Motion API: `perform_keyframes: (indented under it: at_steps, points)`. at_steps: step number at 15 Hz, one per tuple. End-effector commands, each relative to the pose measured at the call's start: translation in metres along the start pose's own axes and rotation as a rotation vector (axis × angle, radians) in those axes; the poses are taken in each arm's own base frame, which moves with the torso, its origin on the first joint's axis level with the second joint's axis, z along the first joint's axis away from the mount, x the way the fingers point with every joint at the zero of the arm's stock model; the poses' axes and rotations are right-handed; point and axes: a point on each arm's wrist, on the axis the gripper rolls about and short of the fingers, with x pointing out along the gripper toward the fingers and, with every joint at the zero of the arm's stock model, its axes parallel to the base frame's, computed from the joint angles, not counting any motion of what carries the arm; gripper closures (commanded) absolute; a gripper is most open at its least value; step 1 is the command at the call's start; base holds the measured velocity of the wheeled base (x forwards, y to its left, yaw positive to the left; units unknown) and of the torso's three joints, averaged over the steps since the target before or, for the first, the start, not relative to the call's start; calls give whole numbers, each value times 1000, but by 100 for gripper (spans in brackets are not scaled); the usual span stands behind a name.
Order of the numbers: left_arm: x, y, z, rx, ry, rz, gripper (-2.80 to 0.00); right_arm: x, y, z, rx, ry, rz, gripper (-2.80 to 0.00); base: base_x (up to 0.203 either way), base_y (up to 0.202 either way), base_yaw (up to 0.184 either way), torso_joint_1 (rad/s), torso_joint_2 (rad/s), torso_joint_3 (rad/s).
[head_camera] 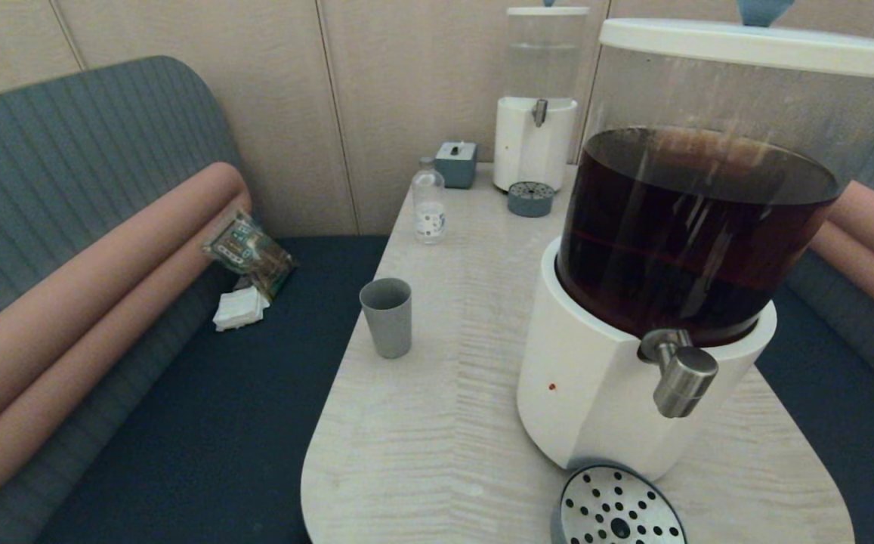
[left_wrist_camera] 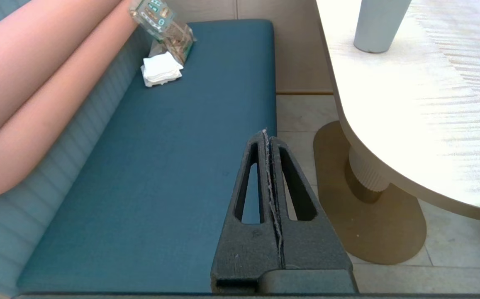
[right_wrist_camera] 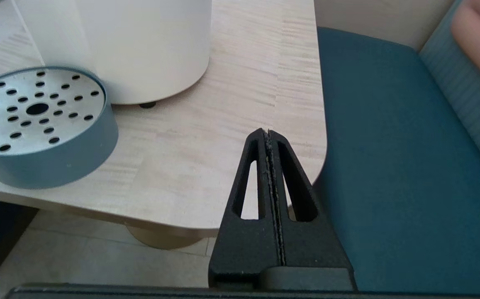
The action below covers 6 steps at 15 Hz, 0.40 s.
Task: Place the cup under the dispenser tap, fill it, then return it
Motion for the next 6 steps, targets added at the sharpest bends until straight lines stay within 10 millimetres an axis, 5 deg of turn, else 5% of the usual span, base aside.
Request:
perform_keyframes:
  at_steps: [1,6]
  points:
    - [0,0,0,-1,0,0,0,1,0,-2,1,-1,0,0,0,0,0,0,0,0]
    - [0,0,0,0,0,0,0,0,0,-2,16,-4,-1,0,0,0,0,0,0,0]
